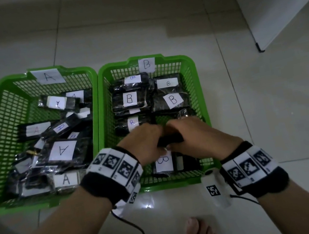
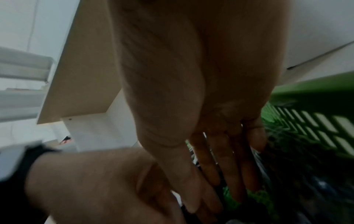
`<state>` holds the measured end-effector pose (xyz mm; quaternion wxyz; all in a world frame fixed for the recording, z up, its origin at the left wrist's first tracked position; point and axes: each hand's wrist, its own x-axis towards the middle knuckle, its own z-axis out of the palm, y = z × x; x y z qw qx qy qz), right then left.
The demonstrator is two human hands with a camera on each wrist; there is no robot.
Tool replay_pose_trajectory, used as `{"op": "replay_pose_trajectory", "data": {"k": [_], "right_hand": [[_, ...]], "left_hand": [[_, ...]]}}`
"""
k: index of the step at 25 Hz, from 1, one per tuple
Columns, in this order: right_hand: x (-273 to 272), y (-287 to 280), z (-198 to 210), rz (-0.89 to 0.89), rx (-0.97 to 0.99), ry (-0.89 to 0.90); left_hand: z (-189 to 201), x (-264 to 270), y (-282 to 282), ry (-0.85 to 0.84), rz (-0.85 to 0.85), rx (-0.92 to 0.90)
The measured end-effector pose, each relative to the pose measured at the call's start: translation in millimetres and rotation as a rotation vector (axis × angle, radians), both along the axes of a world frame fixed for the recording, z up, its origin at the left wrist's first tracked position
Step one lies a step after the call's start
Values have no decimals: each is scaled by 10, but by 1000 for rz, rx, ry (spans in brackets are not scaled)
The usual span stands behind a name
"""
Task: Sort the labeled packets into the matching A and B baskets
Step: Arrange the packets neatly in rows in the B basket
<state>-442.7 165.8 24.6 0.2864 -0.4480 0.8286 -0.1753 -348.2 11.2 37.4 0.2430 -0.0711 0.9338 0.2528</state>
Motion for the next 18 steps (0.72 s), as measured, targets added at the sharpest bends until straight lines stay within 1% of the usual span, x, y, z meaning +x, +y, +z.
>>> {"op": "replay_pose_trajectory", "data": {"k": [2,4,8,10,12,14,16,17,18], "right_hand": [[-75,35,25,-145,-59,-119],[-147,84,68,-249,-111,-200],[-219,114,110,-360,-200,-344],[-238,132,124,-413,-247,-386],[-242,155,162,-441,-278,-410],[-215,174,214,-430,-308,-418],[-171,160,279,-396,-354,-379],[-158,139,314,-363,-379,-318],[-152,111,337,-314,-406,-220]], "left_hand": [[-73,27,79,-32,-28,9],[-116,12,96,-52,-34,2],[-63,-63,11,-51,25,17],[24,-93,-42,-48,42,45],[117,-121,-123,-62,105,96],[200,-166,-233,-77,270,257],[274,-220,-331,-32,525,482],[305,-255,-362,33,650,562],[333,-283,-363,98,759,622]]}}
